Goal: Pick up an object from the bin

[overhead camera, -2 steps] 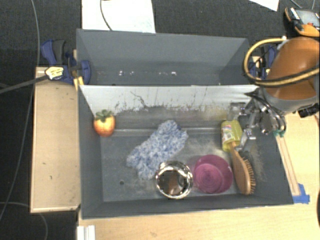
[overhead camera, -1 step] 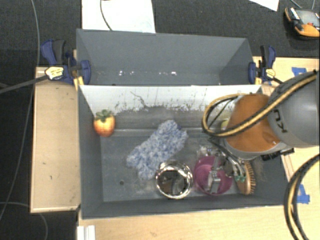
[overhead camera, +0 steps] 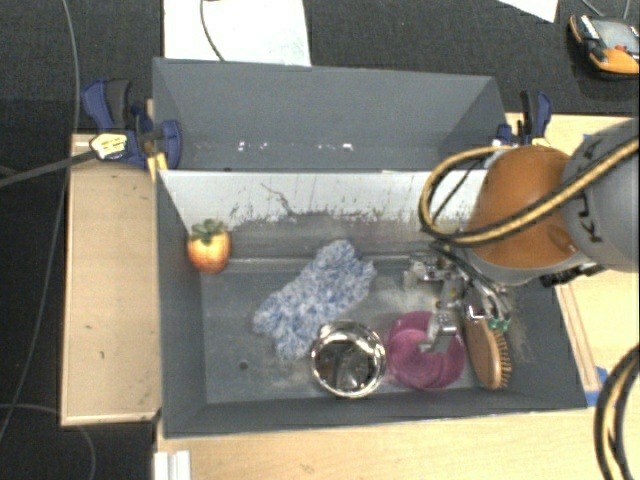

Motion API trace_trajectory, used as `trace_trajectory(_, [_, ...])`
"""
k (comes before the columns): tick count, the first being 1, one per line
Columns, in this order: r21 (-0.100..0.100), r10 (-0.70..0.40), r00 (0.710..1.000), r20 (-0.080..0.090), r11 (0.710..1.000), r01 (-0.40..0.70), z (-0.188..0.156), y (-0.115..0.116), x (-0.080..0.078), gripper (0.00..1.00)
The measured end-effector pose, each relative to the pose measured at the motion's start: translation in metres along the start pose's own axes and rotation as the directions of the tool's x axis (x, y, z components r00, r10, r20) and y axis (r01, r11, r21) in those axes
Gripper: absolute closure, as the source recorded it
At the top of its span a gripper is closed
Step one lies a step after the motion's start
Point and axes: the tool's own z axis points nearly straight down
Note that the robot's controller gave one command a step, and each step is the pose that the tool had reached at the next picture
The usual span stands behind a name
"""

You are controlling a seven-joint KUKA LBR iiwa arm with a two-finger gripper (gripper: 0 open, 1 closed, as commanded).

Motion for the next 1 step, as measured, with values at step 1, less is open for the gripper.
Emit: trace_trajectory(1, [-0.003, 0.093, 0.995, -0.024, 0.996, -0.093, 0.0274, -0.0278, 0.0361, 0.0])
